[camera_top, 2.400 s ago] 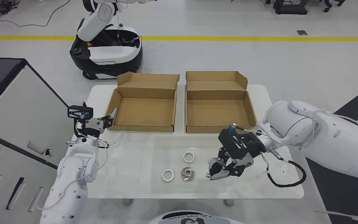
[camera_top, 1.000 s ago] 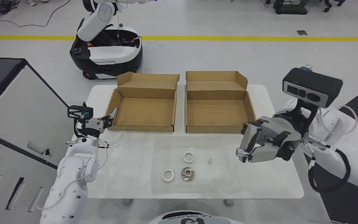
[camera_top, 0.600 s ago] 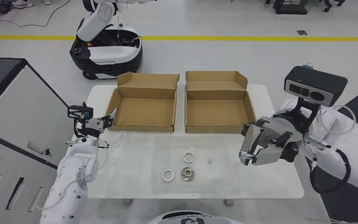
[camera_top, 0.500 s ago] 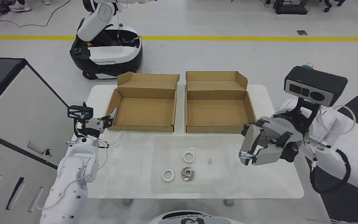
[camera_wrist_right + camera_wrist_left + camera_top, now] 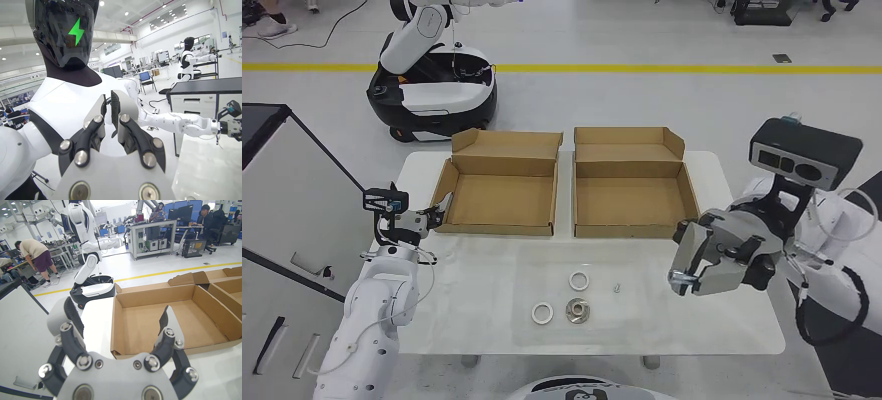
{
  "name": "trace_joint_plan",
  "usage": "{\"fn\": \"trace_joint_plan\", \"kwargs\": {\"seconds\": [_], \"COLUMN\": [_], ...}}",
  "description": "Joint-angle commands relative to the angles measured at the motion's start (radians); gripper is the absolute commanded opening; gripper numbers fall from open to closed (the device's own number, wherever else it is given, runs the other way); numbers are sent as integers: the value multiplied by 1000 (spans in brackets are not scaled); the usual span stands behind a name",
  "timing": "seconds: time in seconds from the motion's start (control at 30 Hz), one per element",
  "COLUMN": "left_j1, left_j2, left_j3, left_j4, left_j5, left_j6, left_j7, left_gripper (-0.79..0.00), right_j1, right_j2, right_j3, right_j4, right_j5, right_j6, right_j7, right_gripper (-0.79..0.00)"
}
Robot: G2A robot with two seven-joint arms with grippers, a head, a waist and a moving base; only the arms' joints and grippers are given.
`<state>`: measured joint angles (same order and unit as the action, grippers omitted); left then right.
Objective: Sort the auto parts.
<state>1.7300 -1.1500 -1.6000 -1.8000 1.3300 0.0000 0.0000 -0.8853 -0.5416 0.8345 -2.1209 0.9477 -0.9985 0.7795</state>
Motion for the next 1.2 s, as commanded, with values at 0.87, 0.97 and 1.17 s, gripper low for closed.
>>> {"fn": "trace_joint_plan", "kwargs": {"seconds": [0.87, 0.97, 1.17], "left_j1": [0, 0, 0], "left_j2": [0, 0, 0], "left_j3": [0, 0, 0], "left_j4": [0, 0, 0], "left_j5": [0, 0, 0], "left_j6": [0, 0, 0], "left_j7": [0, 0, 0], "left_gripper": [0, 0, 0], "right_j1": [-18, -21, -54], "right_j2": [-152, -155, -164], "right_j3": [5, 35, 66], "right_j4": [20, 33, 1], "right_j5": [164, 64, -23], "right_j6": [56, 113, 166], "right_j7": [26, 25, -20], "right_gripper": [-785, -785, -785]}}
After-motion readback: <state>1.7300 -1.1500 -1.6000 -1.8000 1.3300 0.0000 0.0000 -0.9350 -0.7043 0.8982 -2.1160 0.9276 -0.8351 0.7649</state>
